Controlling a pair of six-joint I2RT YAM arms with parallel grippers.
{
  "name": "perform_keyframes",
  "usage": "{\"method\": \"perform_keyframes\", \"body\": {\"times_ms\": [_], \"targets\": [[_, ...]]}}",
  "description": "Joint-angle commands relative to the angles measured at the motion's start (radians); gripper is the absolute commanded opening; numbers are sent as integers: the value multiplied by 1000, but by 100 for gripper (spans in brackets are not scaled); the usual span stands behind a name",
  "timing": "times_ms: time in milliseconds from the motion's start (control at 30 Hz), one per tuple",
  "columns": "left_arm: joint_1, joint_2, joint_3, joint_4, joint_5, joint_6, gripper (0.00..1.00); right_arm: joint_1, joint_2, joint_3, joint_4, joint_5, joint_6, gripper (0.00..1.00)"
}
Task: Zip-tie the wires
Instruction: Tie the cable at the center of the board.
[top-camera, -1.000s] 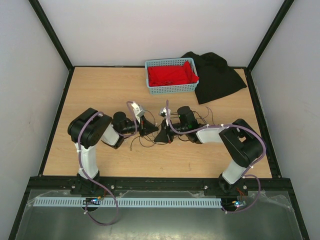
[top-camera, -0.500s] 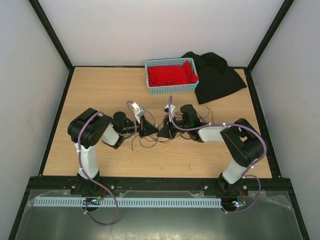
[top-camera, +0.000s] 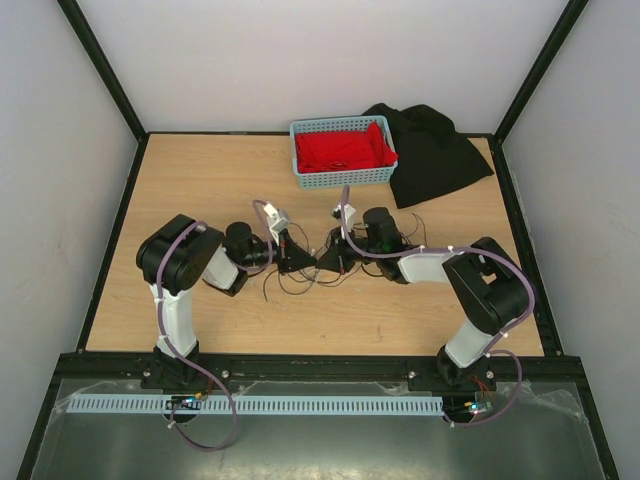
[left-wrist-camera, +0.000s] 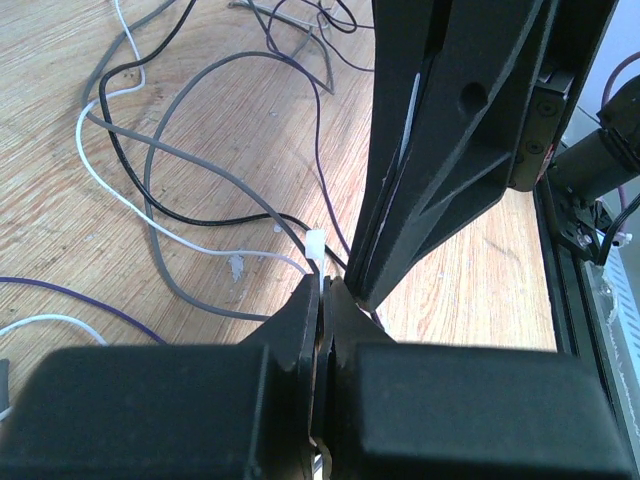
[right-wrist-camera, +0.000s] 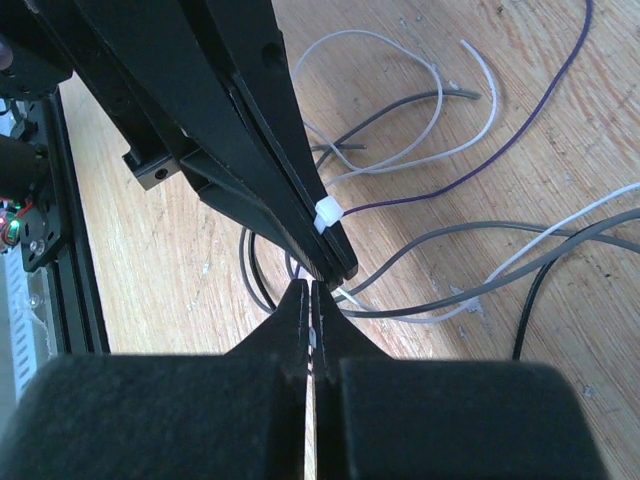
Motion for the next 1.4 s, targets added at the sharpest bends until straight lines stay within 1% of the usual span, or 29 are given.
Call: {"method": "perform_keyframes", "body": {"times_ms": [0,233,500,700,967,1133,1367], "targets": [[-4,10,12,35,37,-15,0,-8,-49,-1,39,68,35,0],[-4,13,11,35,35,-24,0,-29,-74,-27,54,76,56,0],[-9,15,21,35,38,-44,0,-29,-59,-27,64,70,71,0],[-34,31,38,35,33,-57,0,-28,-46,-30,83,62,94,0],[-40,29,41,35,28,-62,0,-29,-46,-38,84,66,82,0],[-36,29,39,35,18,-63,0,-29,-65,-57,60,88,47,0],[-34,35,56,35,29,-94,0,-28,-62,-59,56,102,40,0]]}}
